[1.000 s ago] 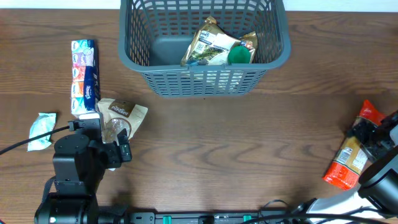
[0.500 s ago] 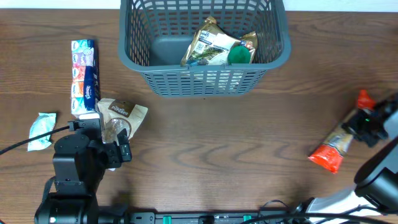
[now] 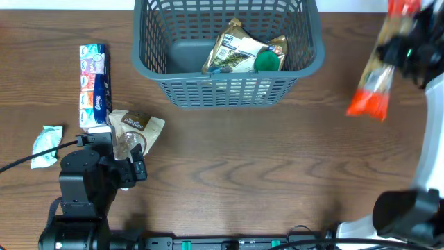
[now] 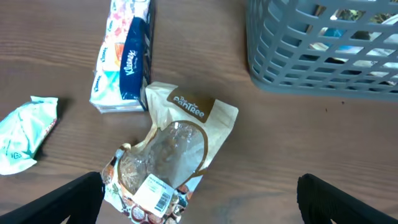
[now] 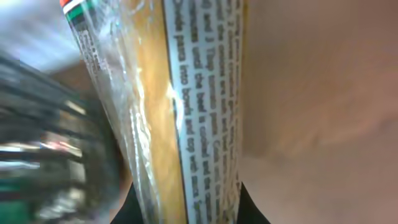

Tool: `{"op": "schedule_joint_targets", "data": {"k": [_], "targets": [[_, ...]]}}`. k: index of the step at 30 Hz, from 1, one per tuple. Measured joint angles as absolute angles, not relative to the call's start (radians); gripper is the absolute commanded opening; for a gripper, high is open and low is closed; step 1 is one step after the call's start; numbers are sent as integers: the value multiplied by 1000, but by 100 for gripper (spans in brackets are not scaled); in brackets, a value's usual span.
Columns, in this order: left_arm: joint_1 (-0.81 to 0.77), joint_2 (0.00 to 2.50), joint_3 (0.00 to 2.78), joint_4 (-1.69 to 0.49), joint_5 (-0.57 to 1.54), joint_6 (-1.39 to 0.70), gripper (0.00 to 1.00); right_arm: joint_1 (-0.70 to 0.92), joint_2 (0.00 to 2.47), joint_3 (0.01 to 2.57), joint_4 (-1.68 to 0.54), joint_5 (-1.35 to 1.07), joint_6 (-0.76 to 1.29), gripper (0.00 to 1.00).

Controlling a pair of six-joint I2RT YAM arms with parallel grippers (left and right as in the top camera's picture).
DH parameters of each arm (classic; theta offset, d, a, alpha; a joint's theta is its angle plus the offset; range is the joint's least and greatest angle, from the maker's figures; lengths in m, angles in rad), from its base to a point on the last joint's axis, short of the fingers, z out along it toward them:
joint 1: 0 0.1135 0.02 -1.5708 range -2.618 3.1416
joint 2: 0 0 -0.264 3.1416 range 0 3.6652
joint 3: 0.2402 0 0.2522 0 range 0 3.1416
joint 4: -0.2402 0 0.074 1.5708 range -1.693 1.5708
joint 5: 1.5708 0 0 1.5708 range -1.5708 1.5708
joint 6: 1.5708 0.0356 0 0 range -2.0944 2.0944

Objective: Pack container
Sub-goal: 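Lift the pasta packet and drop it into the basket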

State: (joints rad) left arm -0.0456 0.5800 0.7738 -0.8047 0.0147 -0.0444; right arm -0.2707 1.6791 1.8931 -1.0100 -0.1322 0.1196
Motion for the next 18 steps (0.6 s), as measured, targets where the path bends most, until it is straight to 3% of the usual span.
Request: {"op": "schedule_joint_targets", "data": {"k": [7,18], "targets": [[-46,580,774,-804,15,-44,98,-98,1663,2174,-1143,-164,-116,1],[-46,580,774,-805,15,-44,98,294,1681,2211,-1056,-89,-508,1]]}}
